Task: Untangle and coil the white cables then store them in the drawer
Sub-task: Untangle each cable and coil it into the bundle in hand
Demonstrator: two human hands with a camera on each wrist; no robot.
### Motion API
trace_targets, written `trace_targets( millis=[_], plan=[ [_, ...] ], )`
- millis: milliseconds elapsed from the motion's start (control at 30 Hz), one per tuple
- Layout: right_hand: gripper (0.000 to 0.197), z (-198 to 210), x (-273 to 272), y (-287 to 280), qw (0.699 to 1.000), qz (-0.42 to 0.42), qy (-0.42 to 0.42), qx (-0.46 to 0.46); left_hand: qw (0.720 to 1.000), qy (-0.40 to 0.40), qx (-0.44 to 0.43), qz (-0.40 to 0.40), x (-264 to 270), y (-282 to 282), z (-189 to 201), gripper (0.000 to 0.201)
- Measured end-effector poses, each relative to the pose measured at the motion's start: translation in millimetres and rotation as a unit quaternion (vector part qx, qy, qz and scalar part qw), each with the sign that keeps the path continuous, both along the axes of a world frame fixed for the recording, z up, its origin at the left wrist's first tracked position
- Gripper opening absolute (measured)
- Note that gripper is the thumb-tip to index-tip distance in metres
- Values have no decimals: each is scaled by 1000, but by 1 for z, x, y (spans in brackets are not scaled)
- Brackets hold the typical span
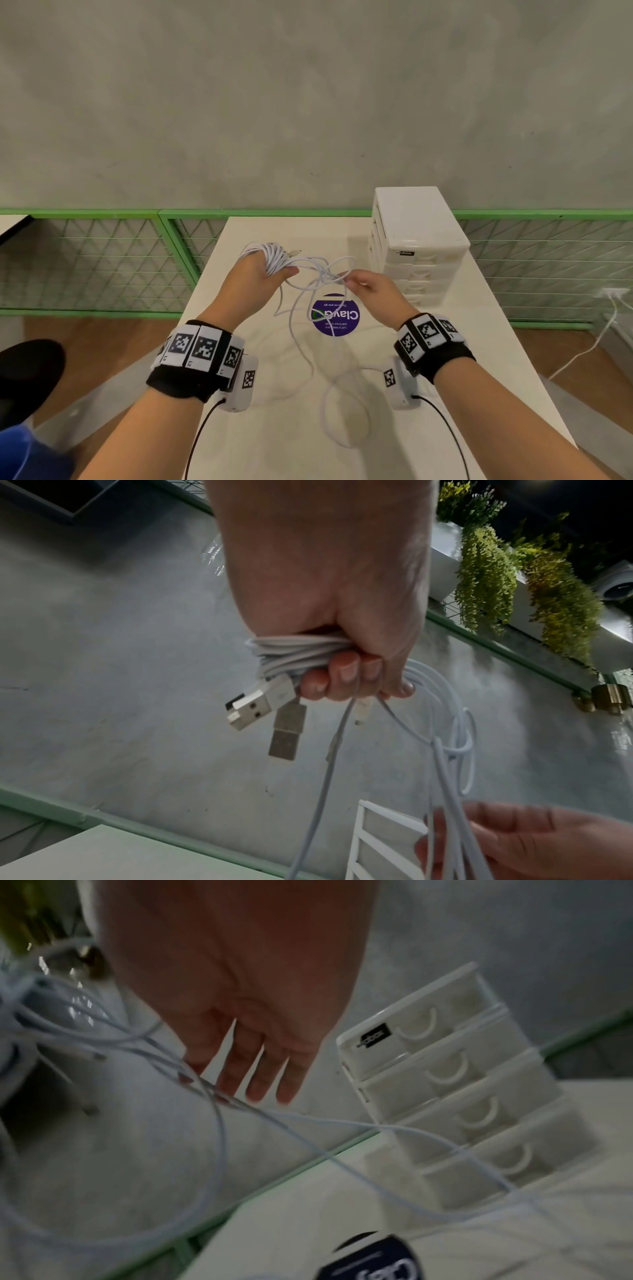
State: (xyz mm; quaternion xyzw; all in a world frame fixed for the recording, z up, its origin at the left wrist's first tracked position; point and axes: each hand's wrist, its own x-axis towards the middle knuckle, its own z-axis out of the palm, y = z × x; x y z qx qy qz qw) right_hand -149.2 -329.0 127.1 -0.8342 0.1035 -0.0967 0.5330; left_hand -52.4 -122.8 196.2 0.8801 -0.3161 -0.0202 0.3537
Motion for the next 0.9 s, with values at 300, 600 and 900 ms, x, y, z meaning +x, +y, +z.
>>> trace_targets(
  millis=[300,600,900],
  plan=[
    [23,6,0,2,982,43,34,183,1000,13,-14,1,0,2,5,38],
    [26,4,-3,-13,995,-14,38,92,999,6,37,13,9,1,-6,44],
    [26,-50,-37,-77,930,-299,199,-77,997,16,-42,65,17,29,2,41]
  ],
)
